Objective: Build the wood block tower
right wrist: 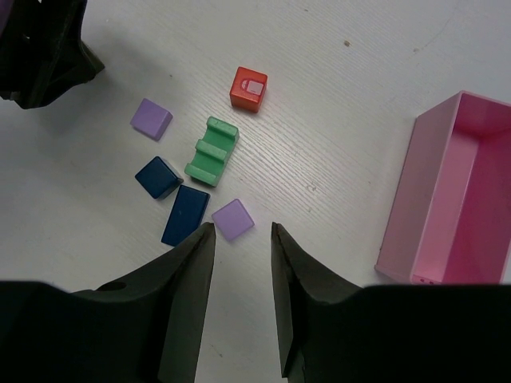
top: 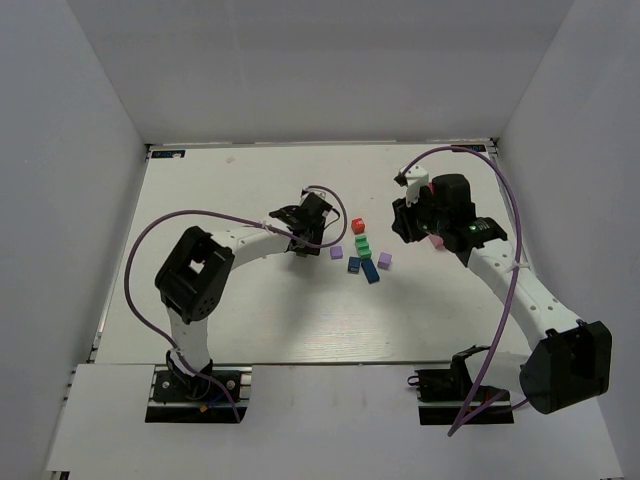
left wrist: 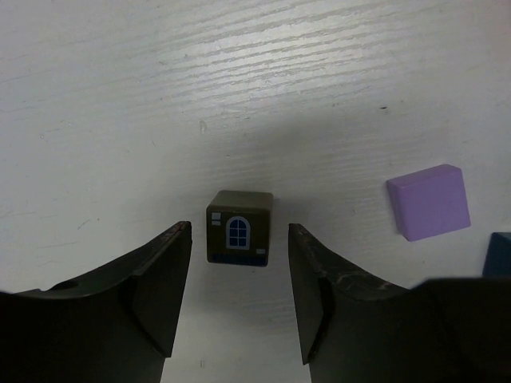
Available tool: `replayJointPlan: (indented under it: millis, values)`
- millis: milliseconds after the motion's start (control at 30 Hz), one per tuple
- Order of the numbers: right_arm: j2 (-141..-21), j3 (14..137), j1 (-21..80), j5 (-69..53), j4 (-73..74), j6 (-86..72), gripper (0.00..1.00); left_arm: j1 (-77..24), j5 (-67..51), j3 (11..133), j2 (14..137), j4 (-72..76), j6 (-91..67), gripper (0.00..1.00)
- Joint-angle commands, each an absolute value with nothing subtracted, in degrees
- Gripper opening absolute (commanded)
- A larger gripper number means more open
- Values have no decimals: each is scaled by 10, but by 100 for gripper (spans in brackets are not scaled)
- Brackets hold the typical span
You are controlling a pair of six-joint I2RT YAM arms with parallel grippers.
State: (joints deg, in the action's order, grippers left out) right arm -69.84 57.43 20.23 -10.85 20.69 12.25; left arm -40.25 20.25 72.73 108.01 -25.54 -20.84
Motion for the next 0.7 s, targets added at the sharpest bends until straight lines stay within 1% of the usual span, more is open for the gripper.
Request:
replayJointPlan:
  millis: [0,467,533,600,633,667]
  values:
    - [-684,573,201,-116,185,120,40,-405,221,749,1080,-267,-225,61]
    - [-683,572,200,-116,186,122,40,-405,221,765,1097,-267,-230,56]
    - [-683,572,203,-118,188,121,40,-405,221,766,1103,-267,-230,54]
    - [-682,572,203,-118,185,120,40,-405,215,766,1103,-267,-236,47]
    - [-682,575,203,-119,186,121,40,-405,215,766,1103,-267,-236,41]
    - [-681,573,202,-120,187,122,40,-405,209,766,1103,-267,-236,41]
